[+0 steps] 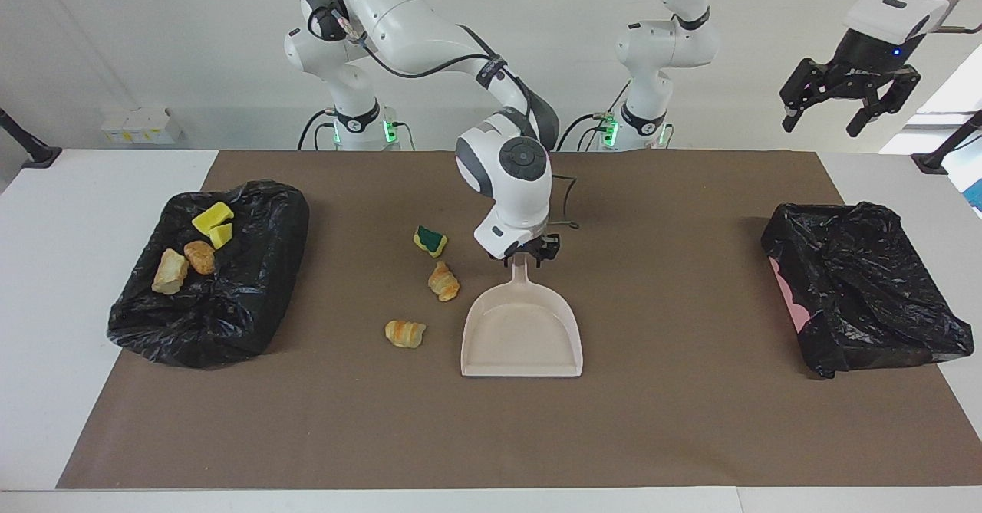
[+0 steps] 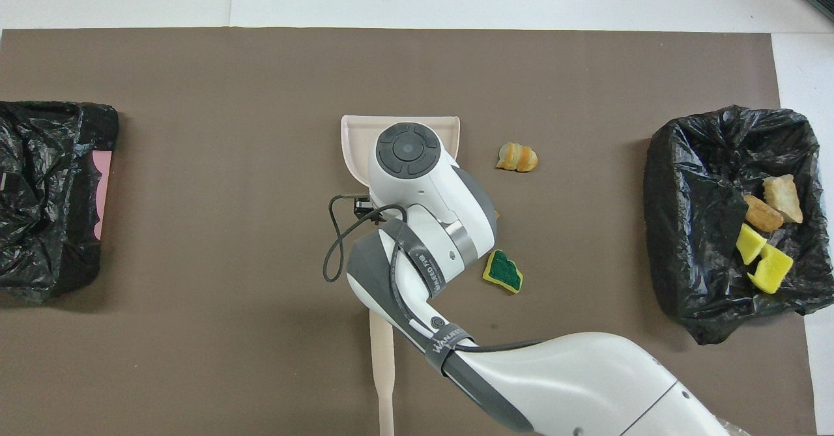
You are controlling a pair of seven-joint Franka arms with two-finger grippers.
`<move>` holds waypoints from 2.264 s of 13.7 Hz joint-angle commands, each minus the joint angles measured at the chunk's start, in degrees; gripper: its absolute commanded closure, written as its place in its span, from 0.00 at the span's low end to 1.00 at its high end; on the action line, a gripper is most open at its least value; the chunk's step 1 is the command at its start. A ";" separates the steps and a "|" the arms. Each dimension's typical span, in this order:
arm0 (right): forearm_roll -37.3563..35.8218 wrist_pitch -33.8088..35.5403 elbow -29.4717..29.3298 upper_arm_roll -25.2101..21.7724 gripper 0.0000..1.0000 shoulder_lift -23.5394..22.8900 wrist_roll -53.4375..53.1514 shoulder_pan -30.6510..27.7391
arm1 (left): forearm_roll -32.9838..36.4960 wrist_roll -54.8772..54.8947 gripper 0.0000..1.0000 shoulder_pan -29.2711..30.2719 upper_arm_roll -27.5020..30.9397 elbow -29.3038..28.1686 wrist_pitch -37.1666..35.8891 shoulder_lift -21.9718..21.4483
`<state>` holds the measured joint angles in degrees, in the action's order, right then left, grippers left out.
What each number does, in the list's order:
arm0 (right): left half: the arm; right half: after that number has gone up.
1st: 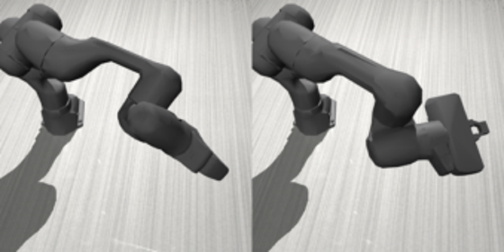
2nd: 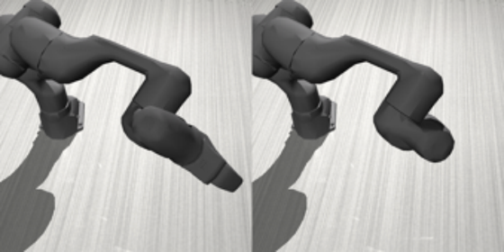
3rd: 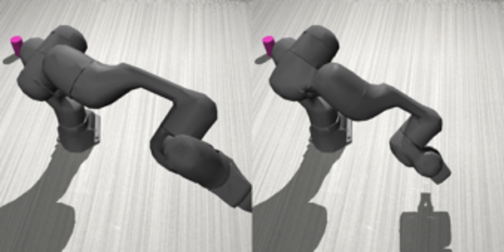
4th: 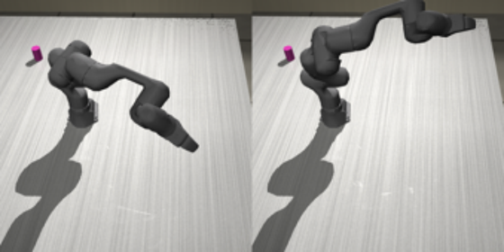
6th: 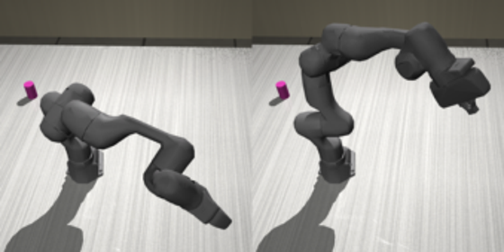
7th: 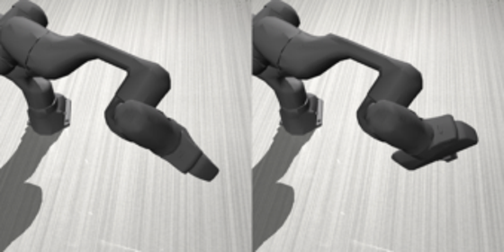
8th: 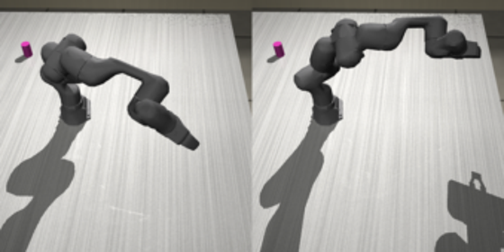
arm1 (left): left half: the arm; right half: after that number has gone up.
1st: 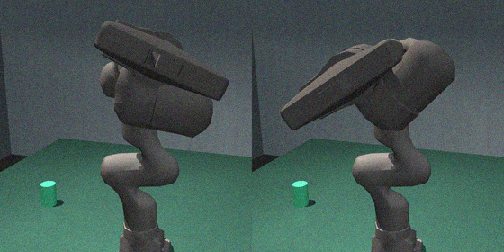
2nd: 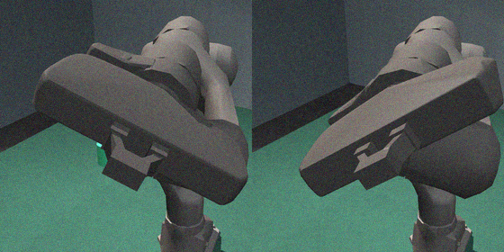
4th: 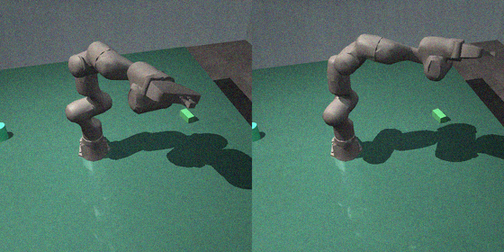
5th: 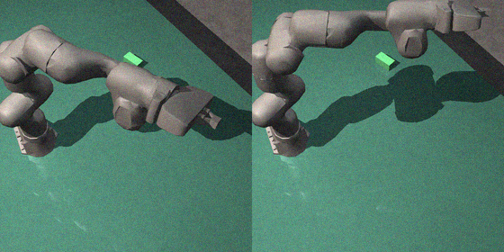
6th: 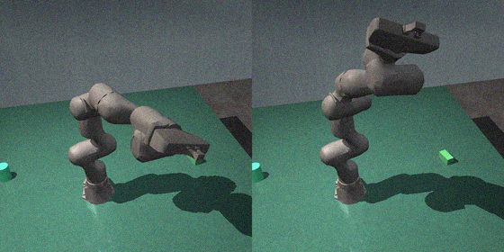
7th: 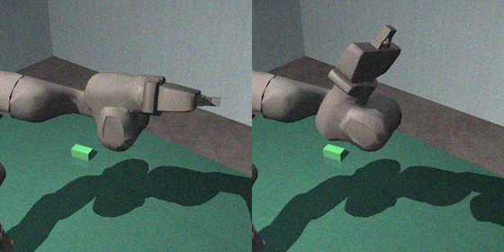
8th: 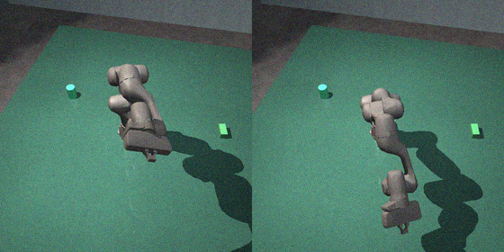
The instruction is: Sweep and dump trash in bin
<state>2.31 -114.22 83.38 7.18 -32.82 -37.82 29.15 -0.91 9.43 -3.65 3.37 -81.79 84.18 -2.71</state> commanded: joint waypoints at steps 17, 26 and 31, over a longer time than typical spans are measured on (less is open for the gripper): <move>-5.20 14.02 3.36 -0.42 0.00 20.25 38.69 -24.93 | 0.38 -5.56 0.00 -5.83 -1.87 -5.28 1.66 -2.73; -0.47 5.51 32.24 0.20 0.00 40.79 32.12 -21.87 | 0.47 -21.97 0.00 -26.13 -2.23 -16.21 23.03 5.77; 3.66 -0.20 46.40 0.20 0.00 48.02 26.86 -14.93 | 1.00 -33.59 0.00 -33.18 -2.31 -16.29 36.30 17.82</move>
<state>3.97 -109.93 122.19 7.43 11.02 -7.87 11.81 -0.97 -21.31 -34.85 0.02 -98.38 116.52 11.48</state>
